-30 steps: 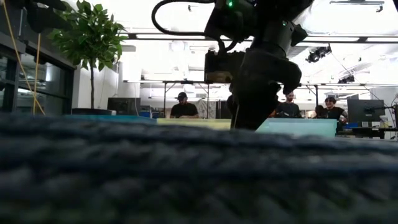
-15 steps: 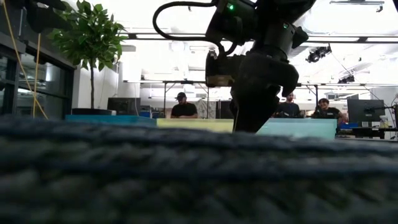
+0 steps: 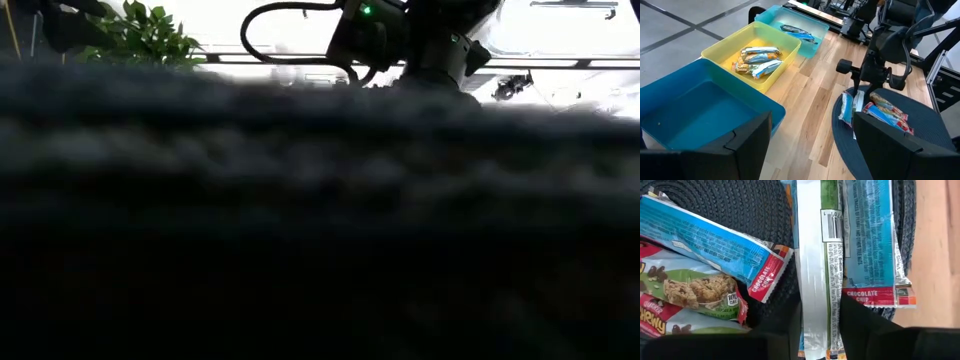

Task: Pick and place Granola Bars by type
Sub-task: Put the yellow granola bar into the yellow bin

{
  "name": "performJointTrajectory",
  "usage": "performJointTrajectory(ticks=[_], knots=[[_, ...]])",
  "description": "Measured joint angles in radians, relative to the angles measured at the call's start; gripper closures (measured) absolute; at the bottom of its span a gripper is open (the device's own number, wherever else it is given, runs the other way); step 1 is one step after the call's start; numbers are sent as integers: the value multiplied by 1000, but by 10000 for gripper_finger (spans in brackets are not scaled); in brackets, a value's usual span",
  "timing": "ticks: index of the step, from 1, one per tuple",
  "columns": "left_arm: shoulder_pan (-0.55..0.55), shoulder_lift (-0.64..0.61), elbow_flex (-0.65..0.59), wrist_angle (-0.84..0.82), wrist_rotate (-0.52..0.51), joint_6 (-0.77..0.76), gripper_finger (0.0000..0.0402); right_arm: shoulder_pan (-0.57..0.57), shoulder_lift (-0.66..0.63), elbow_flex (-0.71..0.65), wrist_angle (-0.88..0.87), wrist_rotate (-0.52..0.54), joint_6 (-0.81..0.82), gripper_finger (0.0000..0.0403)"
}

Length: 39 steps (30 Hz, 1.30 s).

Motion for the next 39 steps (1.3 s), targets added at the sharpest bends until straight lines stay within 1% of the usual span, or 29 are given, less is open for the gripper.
performJointTrajectory(ticks=[4,9,13,16,19,21,23,26,28,31,33,36,39], knots=[[0,0,0,0,0,0,129,0,2,43,-33,-15,-1,309],[0,0,0,0,0,4,129,-1,2,110,-94,-2,-17,309],[0,0,0,0,0,10,129,-3,1,159,-120,-26,-17,309],[0,0,0,0,0,11,129,-9,1,194,-121,-96,12,309],[0,0,0,0,0,12,129,-28,1,226,-103,-223,64,309],[0,0,0,0,0,12,129,-48,1,240,-58,-332,107,309],[0,0,0,0,0,12,129,-70,0,245,29,-447,156,309],[0,0,0,0,0,12,129,-99,-1,245,215,-592,243,309],[0,0,0,0,0,12,129,-116,-1,245,349,-655,292,309],[0,0,0,0,0,12,129,-141,-2,245,514,-697,348,309],[0,0,0,0,0,12,129,-158,-2,245,588,-703,368,309],[0,0,0,0,0,12,129,-182,-3,245,630,-702,381,309],[0,0,0,0,0,13,129,-203,-3,245,631,-702,375,309]])
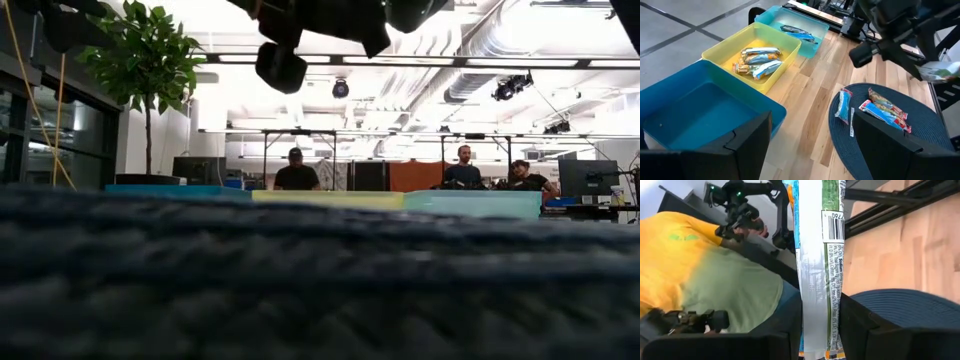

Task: Pick and place Granola Bars by type
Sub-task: Put the yellow granola bar into the yellow bin

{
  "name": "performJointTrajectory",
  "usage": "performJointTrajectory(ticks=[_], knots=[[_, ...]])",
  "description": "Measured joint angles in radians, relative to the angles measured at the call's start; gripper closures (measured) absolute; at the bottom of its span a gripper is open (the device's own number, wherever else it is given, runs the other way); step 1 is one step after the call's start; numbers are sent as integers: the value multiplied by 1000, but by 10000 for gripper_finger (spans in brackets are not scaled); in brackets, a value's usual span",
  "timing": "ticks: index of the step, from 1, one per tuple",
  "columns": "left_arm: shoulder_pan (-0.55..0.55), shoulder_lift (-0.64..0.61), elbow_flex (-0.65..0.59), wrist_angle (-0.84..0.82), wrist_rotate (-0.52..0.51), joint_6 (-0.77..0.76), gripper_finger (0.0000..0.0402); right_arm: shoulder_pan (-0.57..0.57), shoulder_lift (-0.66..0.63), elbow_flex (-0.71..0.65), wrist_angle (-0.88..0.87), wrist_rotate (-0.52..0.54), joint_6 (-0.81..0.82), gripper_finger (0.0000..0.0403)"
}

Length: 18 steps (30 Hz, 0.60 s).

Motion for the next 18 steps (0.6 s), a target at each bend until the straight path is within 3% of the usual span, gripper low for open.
performJointTrajectory(ticks=[8,18], knots=[[0,0,0,0,0,7,129,-80,0,0,3,10,-48,324],[0,0,0,0,0,7,129,-284,0,0,-9,29,-135,327]])
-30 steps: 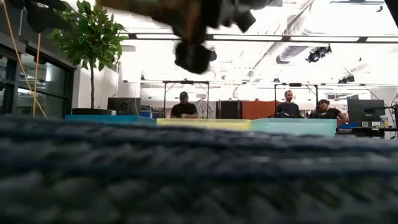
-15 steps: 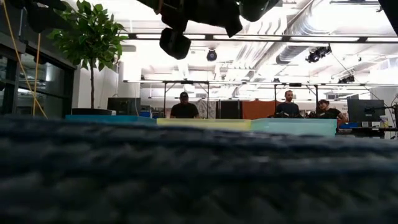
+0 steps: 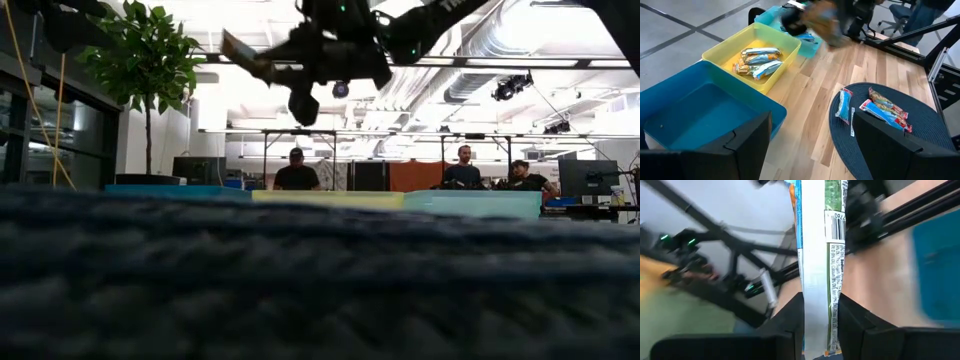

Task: Pick and place Granola Bars by type
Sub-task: Put the yellow granola bar into the yellow bin

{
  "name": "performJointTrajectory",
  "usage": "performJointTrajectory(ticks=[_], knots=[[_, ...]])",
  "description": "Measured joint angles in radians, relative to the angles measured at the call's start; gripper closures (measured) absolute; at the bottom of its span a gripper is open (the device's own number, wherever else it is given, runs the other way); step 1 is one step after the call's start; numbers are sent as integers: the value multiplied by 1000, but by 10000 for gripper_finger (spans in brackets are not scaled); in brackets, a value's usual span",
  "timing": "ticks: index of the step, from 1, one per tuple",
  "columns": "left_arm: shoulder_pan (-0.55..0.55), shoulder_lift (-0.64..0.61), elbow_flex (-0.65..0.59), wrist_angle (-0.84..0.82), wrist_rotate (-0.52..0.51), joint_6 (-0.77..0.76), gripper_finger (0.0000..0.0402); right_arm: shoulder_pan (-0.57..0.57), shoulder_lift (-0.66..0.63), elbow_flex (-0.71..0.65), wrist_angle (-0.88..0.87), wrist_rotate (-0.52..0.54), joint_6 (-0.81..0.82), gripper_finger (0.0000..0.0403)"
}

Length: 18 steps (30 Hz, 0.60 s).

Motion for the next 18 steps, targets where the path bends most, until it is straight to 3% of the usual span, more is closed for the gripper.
performJointTrajectory(ticks=[7,18], knots=[[0,0,0,0,0,0,129,-141,0,0,-34,89,-98,327],[0,0,0,0,0,-7,129,-234,0,0,-369,454,-312,327]])
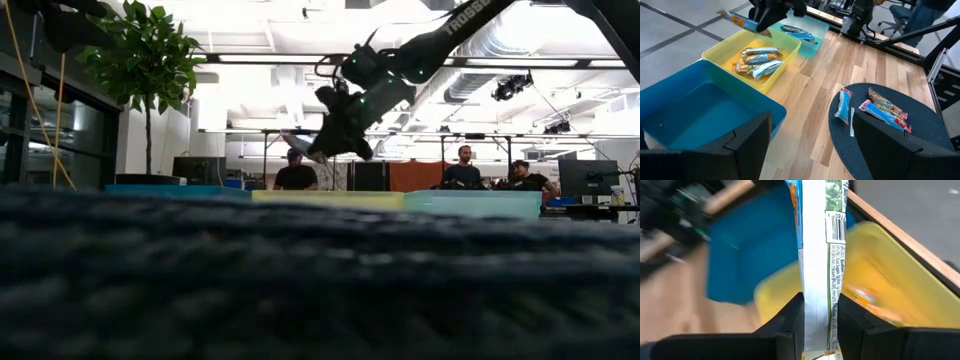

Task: Pick and place Granola Bars by type
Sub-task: Put the yellow granola bar into the yellow bin

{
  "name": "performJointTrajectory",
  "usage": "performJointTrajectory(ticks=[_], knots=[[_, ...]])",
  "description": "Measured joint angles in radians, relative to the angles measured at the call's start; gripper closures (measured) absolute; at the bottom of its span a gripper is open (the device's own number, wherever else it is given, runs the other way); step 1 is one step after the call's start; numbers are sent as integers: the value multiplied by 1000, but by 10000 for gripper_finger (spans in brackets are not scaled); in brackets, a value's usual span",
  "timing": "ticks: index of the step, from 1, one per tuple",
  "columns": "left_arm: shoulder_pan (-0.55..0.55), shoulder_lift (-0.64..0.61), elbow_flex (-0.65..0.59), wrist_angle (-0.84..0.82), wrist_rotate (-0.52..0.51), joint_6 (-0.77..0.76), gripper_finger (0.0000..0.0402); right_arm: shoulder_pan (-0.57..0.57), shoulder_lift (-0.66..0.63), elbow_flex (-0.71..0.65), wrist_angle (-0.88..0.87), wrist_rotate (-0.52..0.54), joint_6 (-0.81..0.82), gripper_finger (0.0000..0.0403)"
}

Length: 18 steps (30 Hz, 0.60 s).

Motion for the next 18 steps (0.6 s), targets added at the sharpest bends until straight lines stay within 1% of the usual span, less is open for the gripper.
performJointTrajectory(ticks=[3,6,9,12,15,18], knots=[[0,0,0,0,0,0,129,3,0,16,-99,80,-42,327],[0,0,0,0,-1,0,129,15,0,70,-237,206,-90,327],[0,0,0,0,-14,-1,129,27,0,131,-340,287,-153,327],[0,0,0,0,-26,-2,129,39,0,176,-383,362,-172,327],[0,0,0,0,-29,-1,129,53,0,192,-429,442,-176,327],[0,0,0,0,-29,-2,129,66,2,192,-473,481,-176,327]])
